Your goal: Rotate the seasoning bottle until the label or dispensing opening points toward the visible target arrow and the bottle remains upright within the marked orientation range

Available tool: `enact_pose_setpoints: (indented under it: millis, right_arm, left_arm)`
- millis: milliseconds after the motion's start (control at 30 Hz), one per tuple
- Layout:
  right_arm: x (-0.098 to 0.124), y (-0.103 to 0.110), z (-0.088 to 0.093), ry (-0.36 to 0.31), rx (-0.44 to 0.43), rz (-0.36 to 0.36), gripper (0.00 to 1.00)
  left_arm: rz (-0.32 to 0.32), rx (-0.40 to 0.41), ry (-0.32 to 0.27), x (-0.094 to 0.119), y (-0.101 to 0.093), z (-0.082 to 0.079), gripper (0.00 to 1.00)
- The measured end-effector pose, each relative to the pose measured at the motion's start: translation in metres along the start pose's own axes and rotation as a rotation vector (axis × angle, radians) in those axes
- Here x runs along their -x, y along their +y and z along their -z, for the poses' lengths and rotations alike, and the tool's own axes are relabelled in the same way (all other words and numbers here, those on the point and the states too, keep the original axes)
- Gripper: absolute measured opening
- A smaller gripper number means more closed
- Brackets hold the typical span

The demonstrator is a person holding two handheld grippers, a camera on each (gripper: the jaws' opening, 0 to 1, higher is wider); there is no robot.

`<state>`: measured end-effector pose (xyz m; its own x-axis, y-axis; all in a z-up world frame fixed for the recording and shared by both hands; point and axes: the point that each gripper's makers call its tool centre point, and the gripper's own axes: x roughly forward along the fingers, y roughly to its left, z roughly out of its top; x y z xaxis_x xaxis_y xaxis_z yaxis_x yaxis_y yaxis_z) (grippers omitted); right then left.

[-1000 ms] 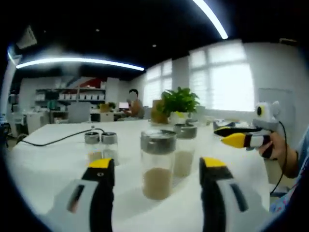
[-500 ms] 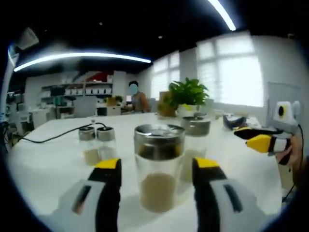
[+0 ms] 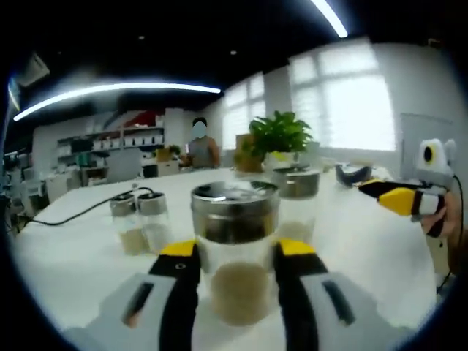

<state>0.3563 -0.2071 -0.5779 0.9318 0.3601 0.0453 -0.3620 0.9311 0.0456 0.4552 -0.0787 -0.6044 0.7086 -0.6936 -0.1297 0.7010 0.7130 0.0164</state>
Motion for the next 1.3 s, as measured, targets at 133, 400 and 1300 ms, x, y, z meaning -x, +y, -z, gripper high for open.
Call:
enact_pose_setpoints:
  millis: [133,400,1300]
  right_arm:
    - [-0.001,0.001,0.003,0.012,-0.012,-0.009,0.40]
    - [-0.002,0.001,0.002,0.012,-0.020,-0.011,0.38]
    - [-0.005,0.018,-0.007,0.008,0.019,-0.100,0.37]
  left_arm:
    - [0.021,0.007,-0.005,-0.001,-0.001,0.000,0.42]
    - [0.157,0.001,-0.013,-0.002,-0.003,-0.002,0.42]
    - [0.921,-0.076,-0.074,-0.001,-0.014,-0.007,0.42]
